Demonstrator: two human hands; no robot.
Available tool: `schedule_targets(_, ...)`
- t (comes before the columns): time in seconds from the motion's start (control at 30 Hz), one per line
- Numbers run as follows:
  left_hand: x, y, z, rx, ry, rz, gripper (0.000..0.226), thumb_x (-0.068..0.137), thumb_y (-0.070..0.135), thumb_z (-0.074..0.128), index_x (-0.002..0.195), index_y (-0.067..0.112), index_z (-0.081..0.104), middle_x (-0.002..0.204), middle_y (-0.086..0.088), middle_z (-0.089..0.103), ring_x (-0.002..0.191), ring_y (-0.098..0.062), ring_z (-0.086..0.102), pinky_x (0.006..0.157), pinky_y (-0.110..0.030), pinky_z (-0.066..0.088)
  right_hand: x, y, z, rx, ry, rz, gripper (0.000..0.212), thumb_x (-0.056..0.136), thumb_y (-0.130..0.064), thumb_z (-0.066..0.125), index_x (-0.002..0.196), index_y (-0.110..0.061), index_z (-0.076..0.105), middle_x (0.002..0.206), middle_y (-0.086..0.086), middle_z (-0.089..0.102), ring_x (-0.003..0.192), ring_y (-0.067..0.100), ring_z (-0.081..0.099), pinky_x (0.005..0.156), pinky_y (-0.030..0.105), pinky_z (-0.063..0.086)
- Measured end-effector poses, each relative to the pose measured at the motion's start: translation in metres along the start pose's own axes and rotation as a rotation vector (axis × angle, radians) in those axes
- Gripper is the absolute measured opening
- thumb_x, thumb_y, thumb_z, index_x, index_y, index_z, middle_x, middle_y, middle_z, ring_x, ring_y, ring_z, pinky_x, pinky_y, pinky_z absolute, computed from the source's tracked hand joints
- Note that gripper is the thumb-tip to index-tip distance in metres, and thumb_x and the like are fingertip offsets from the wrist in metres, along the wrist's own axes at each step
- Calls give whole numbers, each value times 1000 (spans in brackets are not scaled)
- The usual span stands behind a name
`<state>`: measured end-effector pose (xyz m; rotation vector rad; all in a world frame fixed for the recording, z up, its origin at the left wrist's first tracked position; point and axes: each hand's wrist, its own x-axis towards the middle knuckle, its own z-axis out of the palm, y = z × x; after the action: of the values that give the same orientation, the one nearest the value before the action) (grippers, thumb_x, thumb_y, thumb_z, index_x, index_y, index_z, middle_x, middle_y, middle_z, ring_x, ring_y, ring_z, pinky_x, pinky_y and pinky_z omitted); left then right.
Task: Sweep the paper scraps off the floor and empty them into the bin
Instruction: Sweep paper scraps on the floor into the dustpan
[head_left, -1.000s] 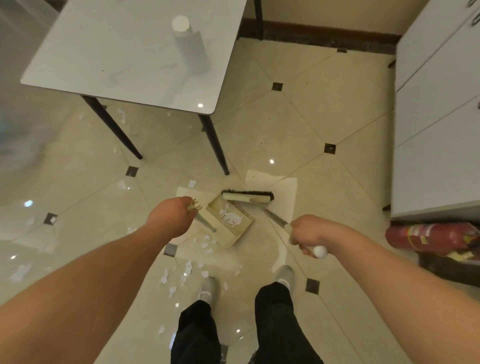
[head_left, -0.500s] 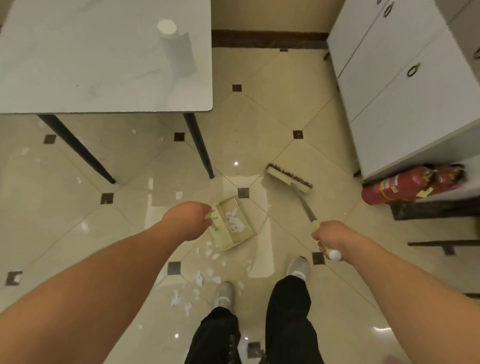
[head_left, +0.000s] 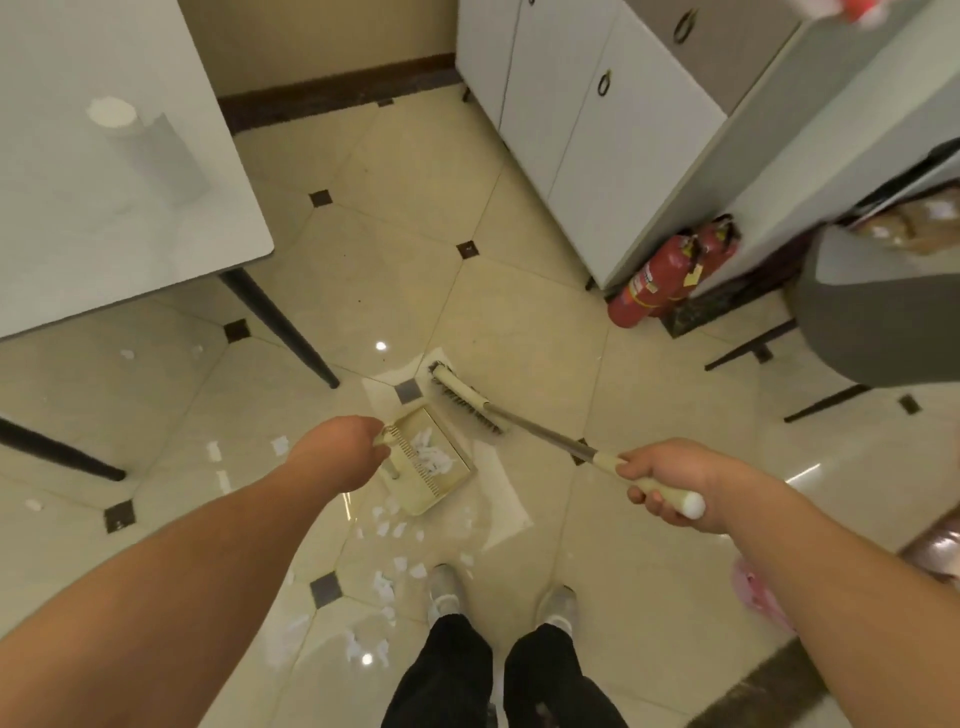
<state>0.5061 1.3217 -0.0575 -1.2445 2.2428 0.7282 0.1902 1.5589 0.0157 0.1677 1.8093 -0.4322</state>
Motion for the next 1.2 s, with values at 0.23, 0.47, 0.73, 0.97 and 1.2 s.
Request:
schedule_targets(0.23, -7, 47, 20, 108, 9, 147, 38, 99, 46, 52, 133, 32, 60, 119, 3, 68, 108, -21, 63, 89, -35, 53, 41, 63, 18, 229, 185, 8, 3, 98, -8, 54, 98, -9, 57, 80, 12, 55, 53, 17, 50, 37, 17, 41)
schedule_targets(0.47, -12, 111, 42, 207, -46, 320, 35, 100, 41, 50, 130, 26, 61, 111, 0, 68, 101, -23, 63, 76, -31, 46, 26, 145, 4, 427, 87, 150, 8, 96, -10, 58, 103, -5, 59, 87, 15, 60, 52, 16, 55, 37, 18, 45)
schedule_targets(0.73, -18, 212, 77, 374, -131, 498, 38, 101, 42, 51, 134, 27, 59, 127, -1, 66, 117, -23, 60, 93, -34, 50, -30, 252, -87, 814, 42, 166, 21, 97, -19, 61, 114, -8, 55, 73, 10, 58, 41, 9, 43, 34, 16, 39)
schedule_targets(0.97, -40, 283, 103, 528, -141, 617, 36, 99, 45, 52, 130, 28, 61, 121, 1, 68, 111, -23, 63, 88, -33, 49, -10, 322, -83, 885, 276, 150, 18, 98, -7, 55, 115, -2, 58, 75, 15, 53, 47, 17, 50, 36, 18, 41)
schedule_targets(1.2, -84, 296, 135, 538, -102, 584, 29, 100, 46, 51, 119, 29, 65, 95, 9, 63, 84, -14, 55, 68, -28, 41, 11, 360, -70, 924, 170, 210, 7, 99, -7, 48, 99, -8, 55, 94, 13, 59, 68, 18, 58, 57, 28, 54)
